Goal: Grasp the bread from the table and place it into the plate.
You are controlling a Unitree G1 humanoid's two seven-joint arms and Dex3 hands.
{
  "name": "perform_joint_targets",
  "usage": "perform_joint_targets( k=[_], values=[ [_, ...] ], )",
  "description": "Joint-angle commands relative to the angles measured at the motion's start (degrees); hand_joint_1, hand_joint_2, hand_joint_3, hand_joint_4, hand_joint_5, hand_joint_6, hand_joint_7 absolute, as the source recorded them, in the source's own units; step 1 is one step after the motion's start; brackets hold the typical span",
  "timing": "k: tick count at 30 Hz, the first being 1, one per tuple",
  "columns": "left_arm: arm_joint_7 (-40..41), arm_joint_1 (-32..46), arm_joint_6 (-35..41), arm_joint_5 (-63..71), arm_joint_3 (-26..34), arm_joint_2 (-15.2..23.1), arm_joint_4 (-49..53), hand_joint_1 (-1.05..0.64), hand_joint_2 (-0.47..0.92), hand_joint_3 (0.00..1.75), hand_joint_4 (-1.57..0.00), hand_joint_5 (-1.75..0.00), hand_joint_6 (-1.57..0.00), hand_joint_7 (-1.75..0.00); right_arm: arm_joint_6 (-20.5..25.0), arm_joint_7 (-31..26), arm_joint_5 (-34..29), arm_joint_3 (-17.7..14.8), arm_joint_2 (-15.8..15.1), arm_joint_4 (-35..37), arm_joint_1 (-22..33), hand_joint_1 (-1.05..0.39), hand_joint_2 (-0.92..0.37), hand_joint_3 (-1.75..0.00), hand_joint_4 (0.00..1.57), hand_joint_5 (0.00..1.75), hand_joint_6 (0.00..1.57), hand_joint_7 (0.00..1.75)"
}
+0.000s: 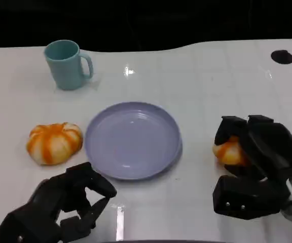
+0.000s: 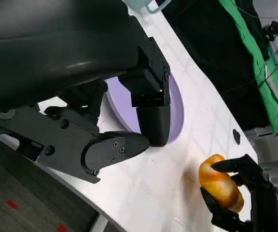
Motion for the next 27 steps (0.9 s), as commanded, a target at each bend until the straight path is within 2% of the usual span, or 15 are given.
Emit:
perform_joint_targets(
  k=[1,4,10,12,14,18,21,27],
  values=[
    [0.2,0.2,0.6,0.2,0.1,0.3,-0.7,-0.26,0.78,0.71,-0.71,-1.75,-0.63,-1.27,-0.3,-1.0,1.2,-0.8,-0.8,-0.2,-1.1,-0.11,-0.36,-1.19,0.95,1.75,0.72,1.71],
    [0.1,0.1,0.4,0.0,0.1,0.3,-0.5,-0.27,0.78,0.71,-0.72,-1.75,-0.63,-1.27,-1.7,-1.8,1.5,-0.8,-0.7,-0.8,-1.3,-0.11,-0.35,-1.20,0.95,1.75,0.74,1.68],
    [0.3,0.0,0.2,0.2,0.0,0.3,-0.3,-0.27,0.78,0.71,-0.73,-1.75,-0.63,-1.28,-4.3,-1.1,3.5,-0.7,0.8,-3.4,-3.1,-0.09,-0.33,-1.17,0.98,1.75,0.74,1.75],
    [0.3,0.0,0.4,0.3,-0.1,0.2,-0.3,-0.27,0.78,0.71,-0.74,-1.75,-0.63,-1.28,-4.5,-0.4,3.7,-0.3,1.5,-4.2,-4.1,-0.09,-0.32,-1.22,0.98,1.75,0.73,1.74],
    [0.4,0.1,0.4,0.5,-0.2,0.3,-0.3,-0.27,0.79,0.71,-0.74,-1.75,-0.63,-1.28,-5.5,0.0,4.0,0.3,2.6,-3.8,-5.7,-0.07,-0.28,-1.28,0.98,1.75,0.79,1.60],
    [0.5,0.2,0.4,0.8,-0.4,0.3,-0.4,-0.27,0.79,0.71,-0.75,-1.75,-0.63,-1.29,-5.5,2.6,4.8,1.2,4.8,-3.3,-8.1,-0.09,-0.28,-1.33,1.00,1.75,0.83,1.54],
    [0.5,0.3,0.3,0.5,-0.3,0.0,-0.6,-0.27,0.78,0.71,-0.76,-1.75,-0.63,-1.29,-5.8,3.9,5.2,2.0,7.1,-1.9,-10.1,-0.10,-0.28,-1.34,0.99,1.75,0.86,1.43],
    [0.6,0.5,-0.3,1.1,-0.4,0.0,-0.4,-0.27,0.78,0.71,-0.75,-1.75,-0.63,-1.29,-7.8,3.1,4.6,4.5,11.3,4.8,-14.8,-0.15,-0.27,-1.35,0.99,1.75,0.88,1.40]
  ],
)
